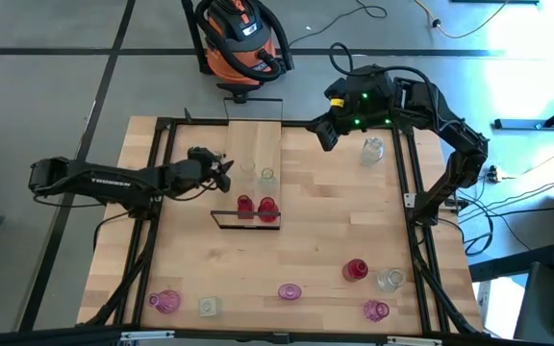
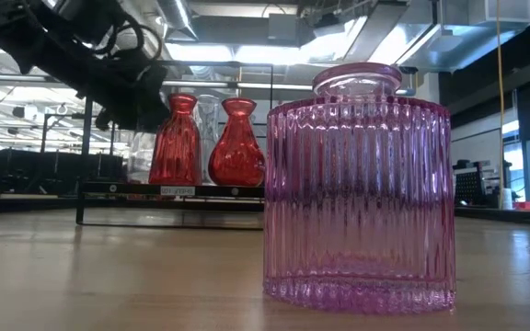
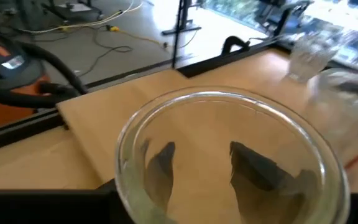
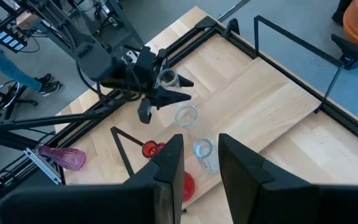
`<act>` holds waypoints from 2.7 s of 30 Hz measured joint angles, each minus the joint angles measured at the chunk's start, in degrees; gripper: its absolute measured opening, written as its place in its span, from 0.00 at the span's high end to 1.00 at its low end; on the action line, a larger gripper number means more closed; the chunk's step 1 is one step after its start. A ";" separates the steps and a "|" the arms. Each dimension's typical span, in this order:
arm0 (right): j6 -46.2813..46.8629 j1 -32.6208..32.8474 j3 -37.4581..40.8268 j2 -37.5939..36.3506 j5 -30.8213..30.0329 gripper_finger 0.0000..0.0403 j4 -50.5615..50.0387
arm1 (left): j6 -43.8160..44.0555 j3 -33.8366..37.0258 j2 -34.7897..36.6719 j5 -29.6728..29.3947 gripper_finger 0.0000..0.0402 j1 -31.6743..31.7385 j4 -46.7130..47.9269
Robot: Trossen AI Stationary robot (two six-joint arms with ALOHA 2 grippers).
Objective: Sort vases onto shelf
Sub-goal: Put the transparent vase on the shelf
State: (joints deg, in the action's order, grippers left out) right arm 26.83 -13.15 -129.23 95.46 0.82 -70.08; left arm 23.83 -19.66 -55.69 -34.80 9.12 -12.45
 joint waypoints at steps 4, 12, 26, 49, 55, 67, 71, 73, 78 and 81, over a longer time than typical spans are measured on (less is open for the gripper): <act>0.00 -0.02 0.00 0.00 -0.01 0.79 -1.40 | -0.13 0.00 -2.20 -1.99 0.62 -2.15 -3.75; 0.07 0.00 0.00 0.01 0.00 0.79 -2.15 | 2.96 -0.02 -6.35 -4.98 0.62 -5.42 -4.29; -0.07 0.00 0.00 0.01 0.02 0.79 -2.10 | 2.00 -0.11 -8.47 -6.47 0.58 -6.58 -5.14; -0.55 0.00 0.00 0.00 0.20 0.79 -2.10 | 1.17 0.07 -8.56 -6.42 0.57 -6.53 -8.71; -1.34 0.00 0.00 0.00 0.20 0.79 -2.08 | 1.09 0.07 -8.54 -6.46 0.57 -6.53 -8.96; -1.44 0.00 0.00 0.01 0.21 0.79 -2.09 | 1.09 0.04 -8.51 -3.60 0.57 -6.51 -9.29; -1.46 0.00 0.00 0.02 0.22 0.79 -2.10 | 1.09 0.04 -8.51 -3.57 0.57 -6.53 -9.26; -1.46 0.00 0.00 0.00 0.22 0.79 -2.08 | 1.11 0.04 -8.52 -3.57 0.57 -6.53 -9.26; -1.49 0.00 0.00 0.02 1.01 0.79 -2.08 | 1.14 0.04 -8.51 -3.59 0.57 -6.49 -9.26; -1.49 0.00 0.00 0.01 1.24 0.79 -2.08 | 1.18 0.04 -8.51 -3.60 0.57 -6.43 -9.89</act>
State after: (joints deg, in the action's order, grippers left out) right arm 25.34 -13.15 -129.23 95.47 2.06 -72.16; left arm 25.02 -19.62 -64.20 -38.39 2.69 -22.34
